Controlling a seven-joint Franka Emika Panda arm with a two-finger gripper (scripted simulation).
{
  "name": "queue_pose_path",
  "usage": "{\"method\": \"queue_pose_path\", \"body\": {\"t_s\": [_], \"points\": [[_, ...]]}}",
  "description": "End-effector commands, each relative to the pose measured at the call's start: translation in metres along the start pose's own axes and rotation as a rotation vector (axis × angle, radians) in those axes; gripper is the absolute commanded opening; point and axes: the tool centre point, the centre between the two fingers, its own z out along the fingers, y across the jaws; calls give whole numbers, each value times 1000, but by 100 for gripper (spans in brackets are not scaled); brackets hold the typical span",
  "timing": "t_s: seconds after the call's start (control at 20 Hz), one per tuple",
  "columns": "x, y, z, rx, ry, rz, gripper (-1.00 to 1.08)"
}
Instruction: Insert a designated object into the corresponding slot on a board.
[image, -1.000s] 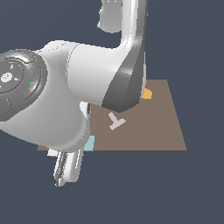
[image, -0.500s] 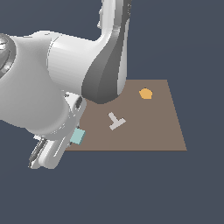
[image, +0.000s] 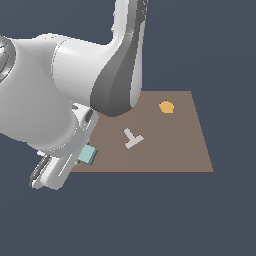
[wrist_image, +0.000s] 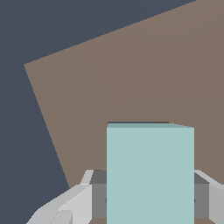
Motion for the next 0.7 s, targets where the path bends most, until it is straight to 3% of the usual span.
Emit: {"method": "queue_pose_path", "body": {"t_s": [0.0, 0.15, 0.2, 0.65], "points": [[0, 0, 4, 0, 0, 1, -100], [0, 0, 9, 1, -1, 1, -100], [0, 0, 9, 1, -1, 1, 100], [0, 0, 9, 1, -1, 1, 100]]}}
